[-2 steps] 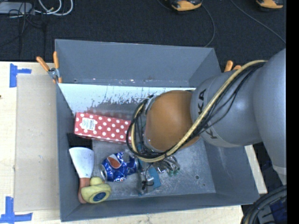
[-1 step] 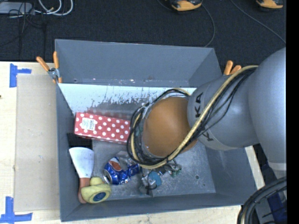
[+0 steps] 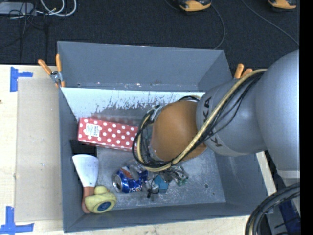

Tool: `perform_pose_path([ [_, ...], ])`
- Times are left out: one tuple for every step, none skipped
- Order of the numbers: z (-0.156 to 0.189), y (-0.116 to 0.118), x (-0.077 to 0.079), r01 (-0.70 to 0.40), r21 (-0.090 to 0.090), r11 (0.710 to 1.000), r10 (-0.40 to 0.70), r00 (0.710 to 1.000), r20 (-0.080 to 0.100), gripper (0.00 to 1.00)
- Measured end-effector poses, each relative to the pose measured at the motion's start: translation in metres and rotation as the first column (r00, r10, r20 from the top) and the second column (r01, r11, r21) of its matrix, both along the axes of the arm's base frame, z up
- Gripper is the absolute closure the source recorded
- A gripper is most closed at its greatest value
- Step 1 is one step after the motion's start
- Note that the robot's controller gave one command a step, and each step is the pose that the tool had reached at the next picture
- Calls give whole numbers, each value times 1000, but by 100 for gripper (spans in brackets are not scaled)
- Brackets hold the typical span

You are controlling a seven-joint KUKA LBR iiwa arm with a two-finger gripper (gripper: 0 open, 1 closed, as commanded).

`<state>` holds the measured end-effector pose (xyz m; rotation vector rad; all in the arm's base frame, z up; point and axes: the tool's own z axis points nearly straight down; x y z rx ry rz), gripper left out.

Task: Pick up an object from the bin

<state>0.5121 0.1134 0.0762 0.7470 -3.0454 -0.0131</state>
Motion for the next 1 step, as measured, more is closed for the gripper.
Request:
perform_pose_path([
  [0, 0, 0, 1, 0, 1000, -1, 1000, 0, 100],
])
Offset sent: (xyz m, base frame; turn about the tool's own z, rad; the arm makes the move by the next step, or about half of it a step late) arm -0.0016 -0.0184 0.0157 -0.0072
